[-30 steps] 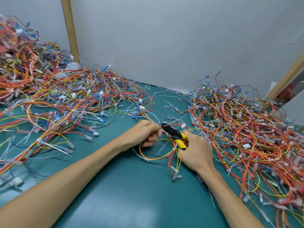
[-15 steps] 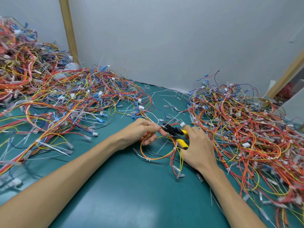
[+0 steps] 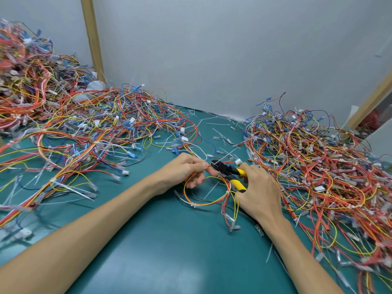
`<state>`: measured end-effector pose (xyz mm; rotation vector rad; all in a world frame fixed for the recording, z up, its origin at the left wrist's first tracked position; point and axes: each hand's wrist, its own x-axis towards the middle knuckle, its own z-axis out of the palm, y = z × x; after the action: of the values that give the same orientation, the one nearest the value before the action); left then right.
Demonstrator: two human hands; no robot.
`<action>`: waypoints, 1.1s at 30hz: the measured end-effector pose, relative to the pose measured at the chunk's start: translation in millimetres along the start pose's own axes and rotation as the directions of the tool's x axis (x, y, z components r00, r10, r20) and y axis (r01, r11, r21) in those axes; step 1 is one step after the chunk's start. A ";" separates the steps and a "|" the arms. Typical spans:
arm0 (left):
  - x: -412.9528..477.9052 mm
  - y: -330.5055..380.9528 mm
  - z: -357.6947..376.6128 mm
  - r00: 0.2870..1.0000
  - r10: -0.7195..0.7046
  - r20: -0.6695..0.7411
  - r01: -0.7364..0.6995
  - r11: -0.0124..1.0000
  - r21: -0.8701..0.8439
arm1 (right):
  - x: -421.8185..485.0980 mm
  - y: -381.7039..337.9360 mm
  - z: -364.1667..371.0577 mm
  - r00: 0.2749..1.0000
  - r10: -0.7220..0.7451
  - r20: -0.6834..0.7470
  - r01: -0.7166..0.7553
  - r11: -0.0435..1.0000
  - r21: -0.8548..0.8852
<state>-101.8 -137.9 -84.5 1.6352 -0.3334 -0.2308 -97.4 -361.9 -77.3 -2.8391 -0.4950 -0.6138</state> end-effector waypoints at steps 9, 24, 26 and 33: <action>-1.1 -0.2 1.5 1.000 0.005 0.000 -0.005 0.999 0.053 | 2.0 3.2 -1.9 0.999 -0.009 0.042 0.009 1.000 0.002; -2.0 2.0 2.9 0.998 0.007 -0.065 -0.007 1.000 -0.005 | 1.4 0.8 -3.2 0.998 0.052 -0.020 -0.050 0.996 0.080; -2.1 2.1 3.4 0.999 0.005 -0.049 -0.005 1.000 0.014 | 2.2 2.5 -3.7 0.997 0.075 0.007 -0.075 0.994 0.084; -2.3 1.4 2.9 1.000 0.022 -0.011 -0.022 0.999 0.023 | 0.8 5.8 -3.8 0.996 0.089 -0.002 -0.089 0.994 -0.063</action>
<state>-105.1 -139.9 -83.5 1.6539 -0.3467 -0.2017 -96.0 -368.0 -74.3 -2.9026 -0.3528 -0.6225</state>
